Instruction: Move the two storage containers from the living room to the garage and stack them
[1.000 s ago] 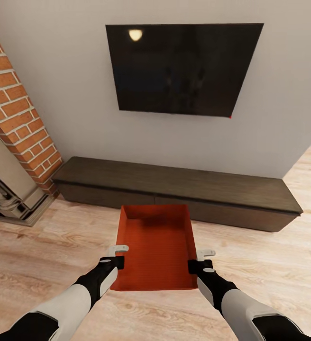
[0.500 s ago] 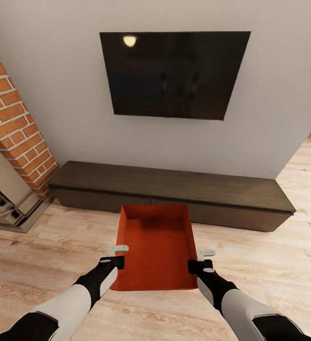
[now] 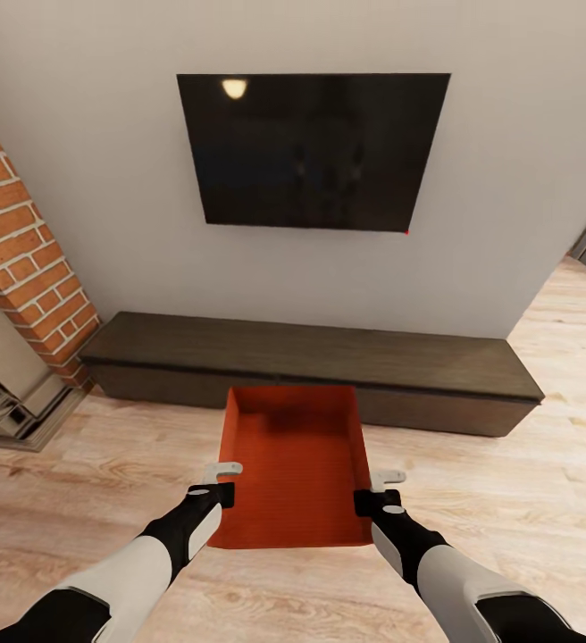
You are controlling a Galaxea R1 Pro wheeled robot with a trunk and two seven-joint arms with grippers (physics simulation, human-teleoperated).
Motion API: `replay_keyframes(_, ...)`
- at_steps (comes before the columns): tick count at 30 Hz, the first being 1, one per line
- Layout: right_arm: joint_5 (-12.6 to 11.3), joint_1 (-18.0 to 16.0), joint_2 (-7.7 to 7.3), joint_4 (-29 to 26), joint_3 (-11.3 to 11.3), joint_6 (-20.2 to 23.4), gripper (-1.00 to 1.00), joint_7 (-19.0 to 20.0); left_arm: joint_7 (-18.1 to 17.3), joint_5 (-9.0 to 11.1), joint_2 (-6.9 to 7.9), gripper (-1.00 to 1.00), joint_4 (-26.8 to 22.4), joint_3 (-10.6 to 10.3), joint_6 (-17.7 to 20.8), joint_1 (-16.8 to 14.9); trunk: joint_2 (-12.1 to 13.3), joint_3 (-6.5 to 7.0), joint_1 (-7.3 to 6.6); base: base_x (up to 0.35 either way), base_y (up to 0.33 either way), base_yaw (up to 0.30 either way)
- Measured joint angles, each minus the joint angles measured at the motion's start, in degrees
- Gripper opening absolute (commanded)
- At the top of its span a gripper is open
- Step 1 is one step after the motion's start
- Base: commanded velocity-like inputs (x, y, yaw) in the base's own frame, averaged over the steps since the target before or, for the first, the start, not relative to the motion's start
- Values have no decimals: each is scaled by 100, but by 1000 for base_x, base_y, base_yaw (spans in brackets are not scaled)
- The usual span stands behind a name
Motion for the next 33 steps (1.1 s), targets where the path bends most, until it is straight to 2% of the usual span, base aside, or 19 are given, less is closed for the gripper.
replay_keyframes(33, -1, 0, -8, 0, 2, 9, -100, 9, 16, -1, -10, -100, 3, 3, 6, 0, 0, 273, 0, 0, 0, -89)
